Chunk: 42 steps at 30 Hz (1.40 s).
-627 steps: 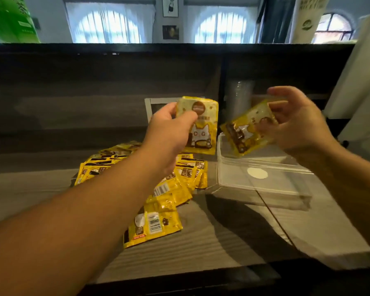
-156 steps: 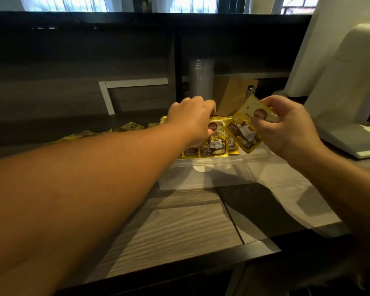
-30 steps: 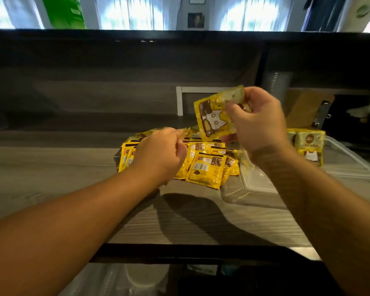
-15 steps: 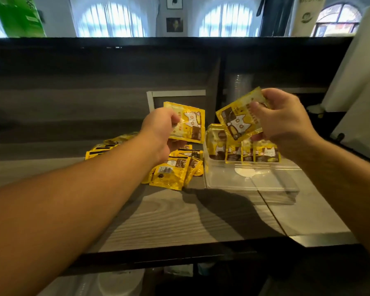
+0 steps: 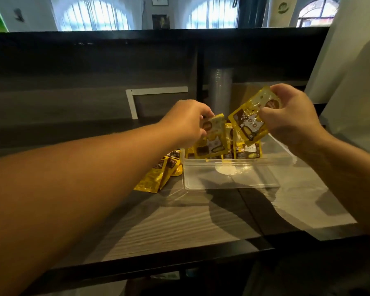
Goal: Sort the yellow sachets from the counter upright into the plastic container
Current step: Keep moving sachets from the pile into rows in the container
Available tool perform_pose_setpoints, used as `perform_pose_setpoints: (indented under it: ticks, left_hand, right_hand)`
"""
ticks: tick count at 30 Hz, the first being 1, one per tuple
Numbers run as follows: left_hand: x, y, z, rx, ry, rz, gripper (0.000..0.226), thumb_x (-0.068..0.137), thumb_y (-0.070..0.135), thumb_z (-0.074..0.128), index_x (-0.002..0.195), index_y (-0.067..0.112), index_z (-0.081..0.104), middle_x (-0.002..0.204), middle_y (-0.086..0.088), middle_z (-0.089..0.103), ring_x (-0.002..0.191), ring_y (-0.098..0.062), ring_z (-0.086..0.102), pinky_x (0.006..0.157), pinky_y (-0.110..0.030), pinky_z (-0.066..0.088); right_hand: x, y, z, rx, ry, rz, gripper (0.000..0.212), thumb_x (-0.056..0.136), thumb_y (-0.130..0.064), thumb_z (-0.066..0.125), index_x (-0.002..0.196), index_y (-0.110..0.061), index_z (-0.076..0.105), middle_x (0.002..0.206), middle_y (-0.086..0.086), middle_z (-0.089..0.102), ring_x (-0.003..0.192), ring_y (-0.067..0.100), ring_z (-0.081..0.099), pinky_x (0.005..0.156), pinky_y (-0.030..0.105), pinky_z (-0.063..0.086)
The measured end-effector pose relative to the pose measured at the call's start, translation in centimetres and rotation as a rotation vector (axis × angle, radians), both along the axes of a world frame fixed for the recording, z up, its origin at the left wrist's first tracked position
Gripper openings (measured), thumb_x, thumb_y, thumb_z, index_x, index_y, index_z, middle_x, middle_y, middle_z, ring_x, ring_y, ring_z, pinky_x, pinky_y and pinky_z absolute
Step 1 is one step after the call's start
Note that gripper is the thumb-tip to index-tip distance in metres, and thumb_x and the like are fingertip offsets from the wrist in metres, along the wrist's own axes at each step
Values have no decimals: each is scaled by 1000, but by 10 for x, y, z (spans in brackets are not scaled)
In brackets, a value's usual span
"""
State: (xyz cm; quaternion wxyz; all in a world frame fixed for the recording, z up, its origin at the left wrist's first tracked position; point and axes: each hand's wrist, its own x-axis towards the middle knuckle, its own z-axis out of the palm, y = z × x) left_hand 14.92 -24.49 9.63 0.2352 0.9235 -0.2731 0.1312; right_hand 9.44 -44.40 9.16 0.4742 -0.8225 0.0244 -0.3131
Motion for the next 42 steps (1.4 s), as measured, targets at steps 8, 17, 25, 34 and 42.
perform_pose_setpoints:
  ticks: [8, 17, 25, 34, 42]
  left_hand:
    - [18, -4, -17, 278, -348, 151, 38, 88, 26, 75, 124, 30, 64, 120, 1, 58, 109, -22, 54, 77, -32, 47]
    - [32, -5, -23, 109, -32, 165, 54, 85, 12, 75, 131, 29, 54, 121, 3, 60, 105, -17, 57, 77, -30, 52]
    - [33, -1, -24, -73, 75, 158, 57, 85, 4, 74, 134, 28, 57, 129, 1, 59, 116, -20, 57, 77, -26, 48]
    - [17, 16, -22, -389, 219, 118, 51, 94, 21, 66, 143, 25, 52, 142, 0, 54, 127, -20, 52, 84, -22, 50]
    - [-13, 84, -29, -415, 140, 258, 43, 94, 20, 65, 135, 27, 57, 139, 2, 55, 125, -18, 52, 93, -30, 48]
  right_hand:
    - [-2, 2, -1, -392, 101, 130, 49, 84, -8, 72, 126, -25, 56, 110, -10, 51, 101, 10, 50, 61, 13, 42]
    - [31, 25, -5, -779, 188, 86, 20, 84, -24, 73, 102, -23, 65, 92, -5, 61, 81, 11, 57, 59, 20, 46]
    - [51, 44, -10, -1131, 195, -143, 38, 83, -43, 72, 113, -24, 60, 95, 1, 47, 81, 18, 50, 61, 32, 48]
    - [50, 48, -5, -1087, 327, -126, 41, 82, -41, 69, 113, -19, 53, 90, 2, 51, 78, 20, 52, 63, 34, 49]
    - [19, 122, 13, -856, 154, 49, 38, 85, -37, 68, 119, -23, 57, 127, 5, 45, 103, 22, 52, 81, 32, 49]
